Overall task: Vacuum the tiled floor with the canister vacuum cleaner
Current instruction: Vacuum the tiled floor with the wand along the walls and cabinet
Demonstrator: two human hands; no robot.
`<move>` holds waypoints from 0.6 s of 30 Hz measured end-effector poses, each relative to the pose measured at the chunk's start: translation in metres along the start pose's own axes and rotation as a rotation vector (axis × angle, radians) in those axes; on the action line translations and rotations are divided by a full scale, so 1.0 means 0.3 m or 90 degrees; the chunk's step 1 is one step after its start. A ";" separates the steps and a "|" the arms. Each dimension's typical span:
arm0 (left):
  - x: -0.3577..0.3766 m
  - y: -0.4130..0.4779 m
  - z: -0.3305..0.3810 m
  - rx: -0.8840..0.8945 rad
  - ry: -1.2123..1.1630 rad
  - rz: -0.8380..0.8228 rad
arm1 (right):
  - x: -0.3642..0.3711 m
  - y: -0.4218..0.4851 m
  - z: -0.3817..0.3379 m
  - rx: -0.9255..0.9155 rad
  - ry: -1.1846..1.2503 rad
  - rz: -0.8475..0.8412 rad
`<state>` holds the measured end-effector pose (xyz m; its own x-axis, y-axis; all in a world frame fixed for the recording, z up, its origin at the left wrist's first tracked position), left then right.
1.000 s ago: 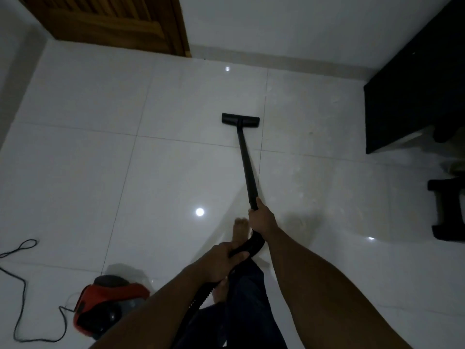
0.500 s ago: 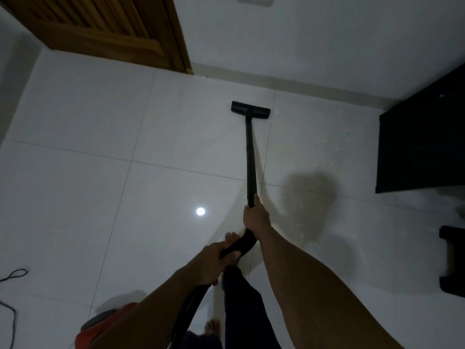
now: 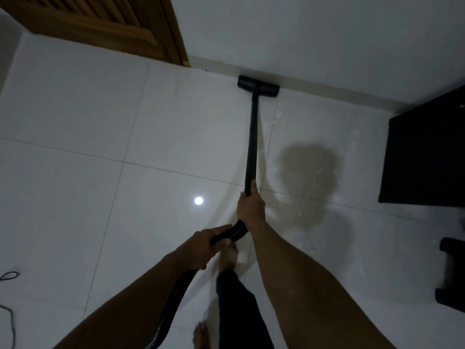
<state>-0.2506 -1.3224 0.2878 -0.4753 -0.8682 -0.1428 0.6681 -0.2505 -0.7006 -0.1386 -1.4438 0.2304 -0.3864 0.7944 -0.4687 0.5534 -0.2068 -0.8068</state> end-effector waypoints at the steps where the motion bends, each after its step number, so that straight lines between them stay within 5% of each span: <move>1: 0.007 -0.013 0.001 0.004 0.008 -0.006 | 0.001 -0.011 0.019 0.005 0.001 -0.001; 18: 0.080 -0.148 -0.050 -0.013 0.025 -0.019 | 0.031 -0.132 0.127 -0.014 0.016 0.022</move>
<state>-0.3002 -1.3259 0.3050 -0.5173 -0.8428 -0.1483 0.6418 -0.2675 -0.7187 -0.1922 -1.4498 0.2441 -0.3480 0.8011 -0.4870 0.5830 -0.2219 -0.7816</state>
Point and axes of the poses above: each hand's wrist, its own y-axis towards the middle knuckle, its own x-axis out of the palm, z = x × y, the point moved 5 cm from there along y, towards the middle knuckle, and after that the axes turned 8 degrees about x, right-handed, at the moved point
